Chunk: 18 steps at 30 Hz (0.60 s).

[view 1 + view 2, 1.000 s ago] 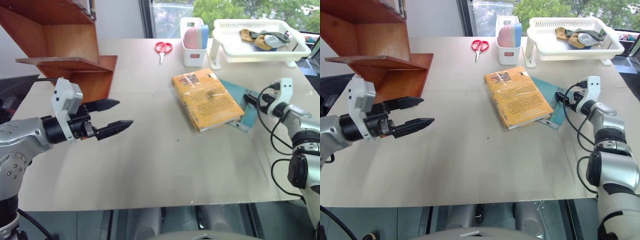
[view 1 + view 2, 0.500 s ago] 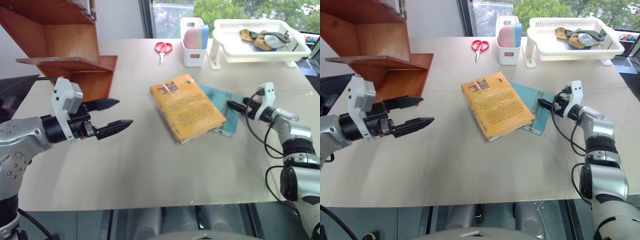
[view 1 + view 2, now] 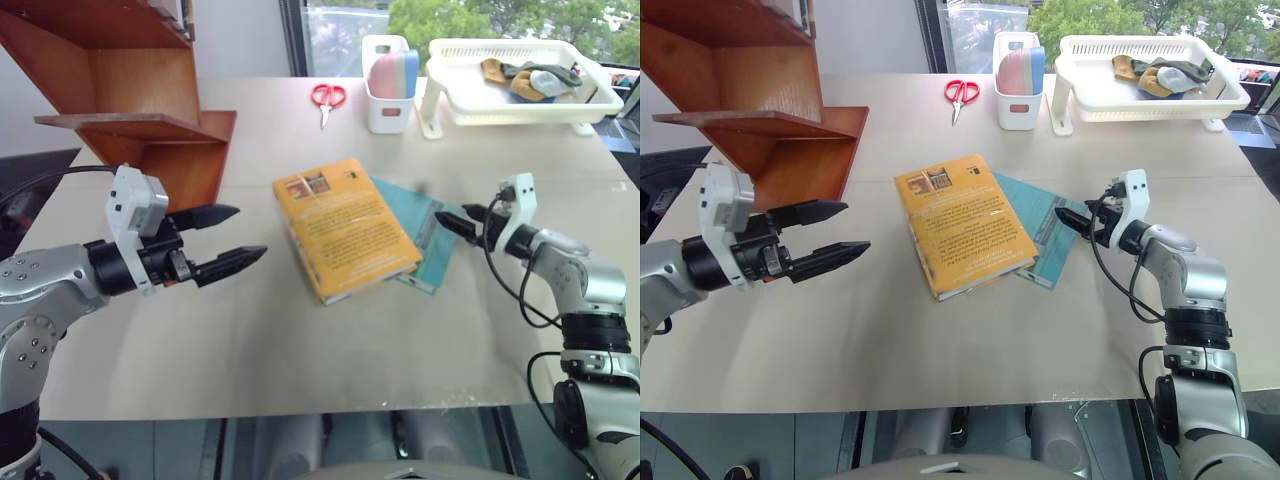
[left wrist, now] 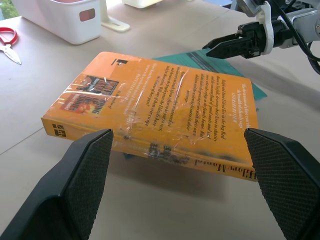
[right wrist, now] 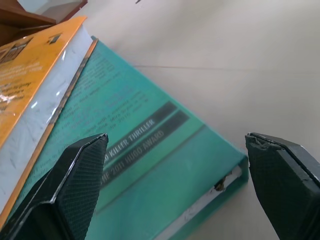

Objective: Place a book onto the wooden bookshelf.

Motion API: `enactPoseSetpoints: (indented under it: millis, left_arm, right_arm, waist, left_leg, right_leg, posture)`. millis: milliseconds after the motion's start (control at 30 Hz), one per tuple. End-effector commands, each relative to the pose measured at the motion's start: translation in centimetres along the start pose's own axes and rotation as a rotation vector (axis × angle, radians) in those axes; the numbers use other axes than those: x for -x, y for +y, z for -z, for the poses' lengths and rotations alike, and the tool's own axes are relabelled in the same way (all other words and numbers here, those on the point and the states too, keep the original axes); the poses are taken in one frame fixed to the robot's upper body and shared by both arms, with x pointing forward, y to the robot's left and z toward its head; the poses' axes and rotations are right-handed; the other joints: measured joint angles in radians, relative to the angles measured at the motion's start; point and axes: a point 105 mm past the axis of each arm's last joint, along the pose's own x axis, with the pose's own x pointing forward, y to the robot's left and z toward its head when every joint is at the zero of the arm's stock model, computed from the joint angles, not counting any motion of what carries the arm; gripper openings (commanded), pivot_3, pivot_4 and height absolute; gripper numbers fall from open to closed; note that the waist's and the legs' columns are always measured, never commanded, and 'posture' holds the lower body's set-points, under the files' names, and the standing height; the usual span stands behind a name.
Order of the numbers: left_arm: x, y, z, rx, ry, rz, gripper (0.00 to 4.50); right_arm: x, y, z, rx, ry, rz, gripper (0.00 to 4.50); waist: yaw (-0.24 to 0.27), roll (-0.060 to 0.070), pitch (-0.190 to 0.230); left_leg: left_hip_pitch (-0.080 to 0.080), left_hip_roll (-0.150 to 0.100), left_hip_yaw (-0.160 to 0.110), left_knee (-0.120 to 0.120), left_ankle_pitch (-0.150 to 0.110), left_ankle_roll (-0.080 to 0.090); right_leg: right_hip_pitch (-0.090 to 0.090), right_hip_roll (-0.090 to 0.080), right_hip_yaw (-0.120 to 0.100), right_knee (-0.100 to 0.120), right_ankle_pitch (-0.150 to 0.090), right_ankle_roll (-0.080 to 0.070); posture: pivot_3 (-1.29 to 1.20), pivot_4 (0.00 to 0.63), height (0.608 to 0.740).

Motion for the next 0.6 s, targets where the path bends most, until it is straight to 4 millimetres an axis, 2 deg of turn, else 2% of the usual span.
enactPoseSetpoints:
  millis: [33,100,167,300,367,500,600]
  left_arm:
    - [0.1,-0.1,-0.5,-0.015,-0.026,0.007,4.42]
    - [0.2,0.3,-0.1,0.04,-0.037,-0.018,4.42]
    - [0.1,1.0,1.2,0.122,-0.022,-0.07,4.42]
    - [-1.5,0.5,3.6,0.365,-0.041,-0.095,4.42]
    - [-2.2,0.5,5.3,0.438,0.002,-0.141,4.42]
    - [-3.7,-0.4,5.9,0.601,-0.051,-0.126,4.42]
    - [-4.8,-1.1,6.7,0.729,-0.084,-0.094,4.42]
  right_arm:
    - [1.3,0.0,-2.4,0.054,-0.08,-0.022,4.5]
    - [2.1,0.1,-3.0,0.076,-0.096,-0.053,4.5]
    - [3.1,0.2,-3.7,0.116,-0.111,-0.086,4.5]
    - [5.3,1.0,-4.6,0.184,-0.099,-0.174,4.5]
    - [6.7,2.2,-5.3,0.226,-0.09,-0.261,4.5]
    - [9.5,4.9,-7.5,0.302,-0.154,-0.442,4.5]
    - [10.7,5.8,-7.2,0.306,-0.067,-0.492,4.5]
  waist:
    - [0.0,0.0,0.0]
    - [0.001,0.0,0.0]
    - [0.003,0.0,0.0]
    - [0.004,0.0,0.0]
    - [0.005,0.0,0.0]
    - [0.004,-0.001,0.0]
    - [0.005,0.0,0.0]
  left_leg:
    - [0.0,0.0,0.0,0.0,0.0,0.0]
    - [0.0,0.0,0.0,0.0,0.0,0.0]
    - [0.0,0.0,0.0,0.0,0.0,0.0]
    - [0.0,0.0,-0.001,0.0,0.0,0.0]
    - [-0.001,0.0,-0.001,0.001,0.0,0.0]
    - [0.0,0.0,-0.002,0.001,0.0,0.0]
    - [0.0,0.0,-0.002,0.002,0.0,0.0]
  right_leg:
    - [0.0,0.0,0.0,0.0,0.0,0.0]
    - [0.0,0.0,0.0,0.0,0.0,0.0]
    - [0.0,0.0,0.0,0.0,0.0,0.0]
    - [0.0,0.0,-0.001,0.0,0.0,0.0]
    - [0.001,-0.001,-0.001,0.0,0.0,0.0]
    - [0.001,-0.001,-0.001,0.0,0.0,0.0]
    - [0.002,-0.001,-0.002,0.0,0.0,0.0]
  posture:
    - [0.0,0.15,0.74]
    - [0.0,0.15,0.74]
    - [0.0,0.15,0.74]
    - [0.0,0.15,0.74]
    - [0.0,0.15,0.74]
    - [0.0,0.15,0.74]
    - [0.0,0.15,0.74]
